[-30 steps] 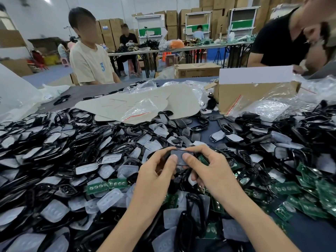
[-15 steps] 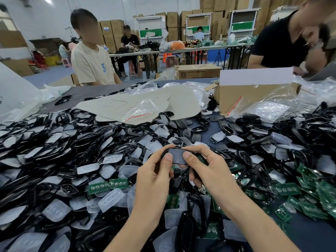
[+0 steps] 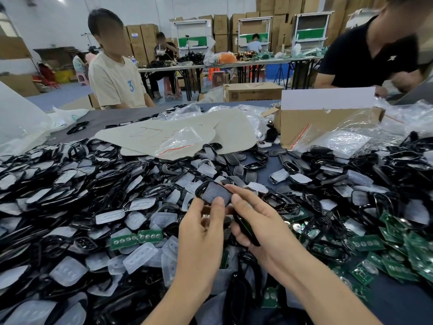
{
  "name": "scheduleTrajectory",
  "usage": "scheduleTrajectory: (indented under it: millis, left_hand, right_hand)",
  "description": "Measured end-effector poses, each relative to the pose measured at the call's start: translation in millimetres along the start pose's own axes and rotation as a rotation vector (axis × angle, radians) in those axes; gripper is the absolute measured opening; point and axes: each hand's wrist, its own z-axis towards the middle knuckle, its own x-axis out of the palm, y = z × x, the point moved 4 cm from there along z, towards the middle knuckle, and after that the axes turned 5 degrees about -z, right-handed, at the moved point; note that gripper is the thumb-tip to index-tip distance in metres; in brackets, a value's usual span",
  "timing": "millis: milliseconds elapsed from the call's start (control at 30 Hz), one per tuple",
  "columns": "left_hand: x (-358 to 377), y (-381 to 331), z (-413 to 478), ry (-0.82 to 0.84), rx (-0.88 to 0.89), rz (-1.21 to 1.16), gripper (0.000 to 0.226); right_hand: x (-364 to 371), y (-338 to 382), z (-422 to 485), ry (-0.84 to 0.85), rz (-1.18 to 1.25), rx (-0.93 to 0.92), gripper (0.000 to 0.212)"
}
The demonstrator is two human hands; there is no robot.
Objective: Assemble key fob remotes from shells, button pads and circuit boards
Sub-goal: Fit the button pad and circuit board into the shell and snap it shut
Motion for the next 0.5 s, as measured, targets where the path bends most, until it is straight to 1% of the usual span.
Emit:
scheduleTrajectory:
  millis: [67,100,167,233,333,500]
  left_hand:
    - [-6,0,3,-0.026,0.015,0.028,0.018]
    - [-9,-1,4,-0.035,0.016,0.045,0.019]
    - [-13,-2,7,-0.045,0.014,0.074,0.023]
    - [-14,-2,8,-0.031,0.007,0.077,0.025]
    - [-14,-2,8,-0.011,-0.001,0.108,0.025]
    - [-16,-5,10,0.014,0.051,0.146,0.021]
  right_hand:
    - [-8,-3,1,-0.042,0.124,0.125,0.03]
    - [-12,-4,1,-0.07,0.206,0.167,0.029]
    - [-17,0,2,-0.107,0.316,0.173,0.035]
    - [-18,4,2,-0.114,0.304,0.131,0.042]
    - [-15,5,3,-0.079,0.253,0.094,0.042]
    - [-20,6,4,-0.101,0.226,0.03,0.032]
